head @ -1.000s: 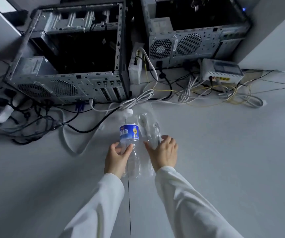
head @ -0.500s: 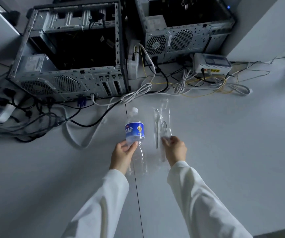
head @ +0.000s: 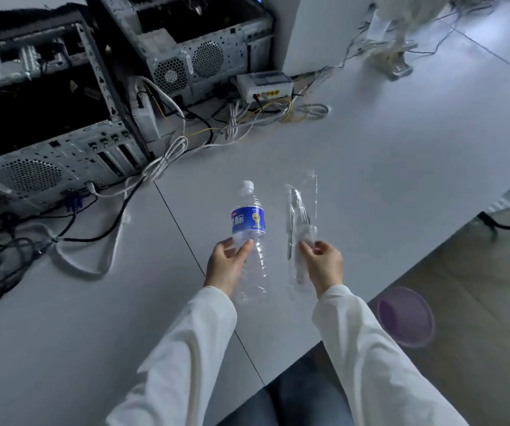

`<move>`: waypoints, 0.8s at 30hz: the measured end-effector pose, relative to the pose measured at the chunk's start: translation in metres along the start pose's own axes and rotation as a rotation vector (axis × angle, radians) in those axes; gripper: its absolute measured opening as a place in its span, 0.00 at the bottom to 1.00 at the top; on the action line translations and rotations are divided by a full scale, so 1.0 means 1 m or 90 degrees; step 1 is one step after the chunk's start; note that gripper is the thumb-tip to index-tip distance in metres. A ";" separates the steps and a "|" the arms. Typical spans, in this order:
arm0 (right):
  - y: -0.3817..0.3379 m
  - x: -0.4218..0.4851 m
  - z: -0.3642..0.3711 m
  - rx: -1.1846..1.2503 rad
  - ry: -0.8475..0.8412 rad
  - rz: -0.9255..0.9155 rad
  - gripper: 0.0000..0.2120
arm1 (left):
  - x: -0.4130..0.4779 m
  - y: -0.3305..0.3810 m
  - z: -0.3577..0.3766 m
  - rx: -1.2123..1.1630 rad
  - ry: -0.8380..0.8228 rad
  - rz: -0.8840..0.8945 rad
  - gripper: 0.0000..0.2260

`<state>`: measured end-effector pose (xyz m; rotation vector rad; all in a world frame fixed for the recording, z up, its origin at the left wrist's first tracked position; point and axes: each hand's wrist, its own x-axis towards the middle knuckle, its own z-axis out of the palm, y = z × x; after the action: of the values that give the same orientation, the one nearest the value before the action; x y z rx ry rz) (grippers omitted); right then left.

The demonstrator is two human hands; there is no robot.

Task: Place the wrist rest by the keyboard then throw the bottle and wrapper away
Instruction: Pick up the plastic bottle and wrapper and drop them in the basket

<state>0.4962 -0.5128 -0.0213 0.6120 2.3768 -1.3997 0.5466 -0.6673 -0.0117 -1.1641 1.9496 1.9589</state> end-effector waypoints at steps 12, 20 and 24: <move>0.103 -0.006 -0.183 0.100 0.187 0.068 0.16 | -0.078 -0.003 0.171 0.114 -0.192 0.026 0.22; 0.200 -0.003 -0.318 0.139 0.317 0.147 0.22 | -0.143 -0.038 0.317 0.194 -0.285 0.017 0.22; 0.245 -0.006 -0.371 0.133 0.359 0.203 0.21 | -0.165 -0.059 0.377 0.230 -0.337 0.006 0.21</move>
<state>0.6069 -0.0820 -0.0259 1.5438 2.3745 -1.4787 0.5406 -0.2514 -0.0132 -0.4827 1.8948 1.6016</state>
